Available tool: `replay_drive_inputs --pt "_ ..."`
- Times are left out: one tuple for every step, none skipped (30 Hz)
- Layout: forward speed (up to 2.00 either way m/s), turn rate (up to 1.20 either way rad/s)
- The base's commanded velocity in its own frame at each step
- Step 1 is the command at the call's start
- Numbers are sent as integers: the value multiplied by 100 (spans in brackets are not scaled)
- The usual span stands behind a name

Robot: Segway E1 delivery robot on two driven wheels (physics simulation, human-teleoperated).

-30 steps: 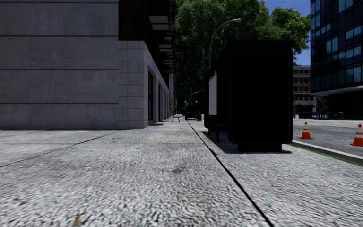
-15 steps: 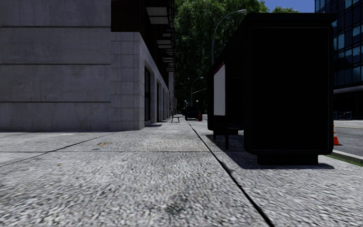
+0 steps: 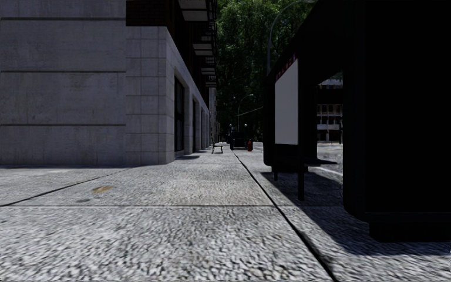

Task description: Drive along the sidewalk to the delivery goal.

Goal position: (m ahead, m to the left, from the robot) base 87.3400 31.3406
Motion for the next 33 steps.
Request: replay_drive_inputs --pt "200 0" --pt "200 0" --pt "200 0" --pt "200 0" --pt "200 0" --pt "200 0" --pt "200 0" --pt "200 0" --pt "200 0" --pt "200 0" --pt "200 0" --pt "200 0" --pt "200 0" --pt "200 0" --pt "200 0" --pt "200 0" --pt "200 0" --pt "200 0" --pt "200 0" --pt "200 0" --pt "200 0" --pt "200 0" --pt "200 0" --pt "200 0" --pt "200 0" --pt "200 0" --pt "200 0" --pt "200 0" --pt "200 0" --pt "200 0" --pt "200 0" --pt "200 0" --pt "200 0"
